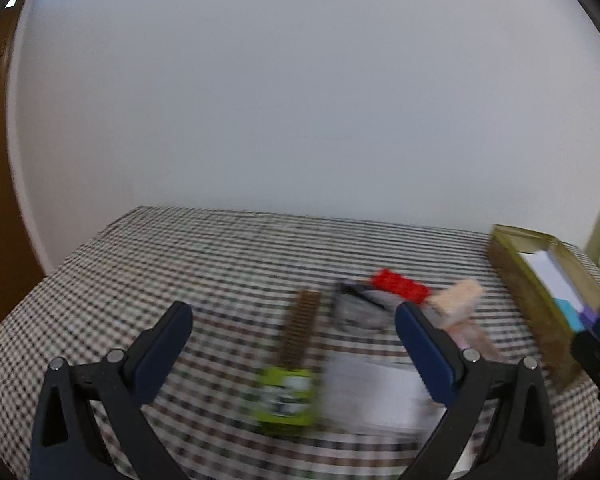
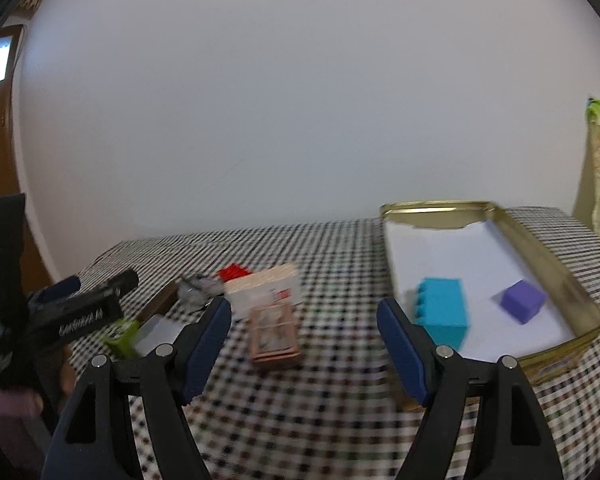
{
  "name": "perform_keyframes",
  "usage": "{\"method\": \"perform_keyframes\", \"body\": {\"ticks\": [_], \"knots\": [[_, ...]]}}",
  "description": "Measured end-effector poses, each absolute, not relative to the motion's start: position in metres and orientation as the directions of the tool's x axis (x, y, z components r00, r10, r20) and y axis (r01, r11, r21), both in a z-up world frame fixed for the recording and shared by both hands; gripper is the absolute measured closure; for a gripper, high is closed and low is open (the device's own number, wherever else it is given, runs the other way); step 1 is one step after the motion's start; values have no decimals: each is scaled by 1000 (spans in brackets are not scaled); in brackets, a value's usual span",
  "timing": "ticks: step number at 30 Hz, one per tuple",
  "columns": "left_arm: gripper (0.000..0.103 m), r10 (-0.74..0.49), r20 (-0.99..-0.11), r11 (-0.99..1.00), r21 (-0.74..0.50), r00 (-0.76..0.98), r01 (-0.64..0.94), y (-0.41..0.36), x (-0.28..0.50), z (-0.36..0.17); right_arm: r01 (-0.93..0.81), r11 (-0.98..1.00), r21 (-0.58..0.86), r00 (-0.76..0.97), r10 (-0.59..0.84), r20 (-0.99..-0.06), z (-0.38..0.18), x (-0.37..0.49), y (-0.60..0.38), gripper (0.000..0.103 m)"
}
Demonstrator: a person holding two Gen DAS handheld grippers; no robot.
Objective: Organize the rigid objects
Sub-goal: 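Grasp the green soccer brick with the left tool while the right tool grasps the white charger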
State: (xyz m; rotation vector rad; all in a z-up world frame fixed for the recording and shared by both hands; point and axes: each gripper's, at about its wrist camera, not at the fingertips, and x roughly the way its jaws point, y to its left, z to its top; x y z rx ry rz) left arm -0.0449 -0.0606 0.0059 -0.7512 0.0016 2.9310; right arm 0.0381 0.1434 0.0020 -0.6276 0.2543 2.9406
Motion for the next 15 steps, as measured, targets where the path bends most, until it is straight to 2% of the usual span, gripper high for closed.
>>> {"method": "perform_keyframes", "body": {"ticks": [8,12,15], "knots": [[1,33,-524,-999,-28,-851,-21,-105,-60,-3,-19,-993,116,-848,-46,-529,-10,11,101,26],[1,65,-553,-998,-56,-831,-41,-106,-64,-6,48,-995,86,-800,-90,-593,-17,2,73,26],[1,79,-562,-996,-17,-823,-83,-92,-62,-9,39,-999,28,-751,-48,-659,-26,-8,58,26]]}}
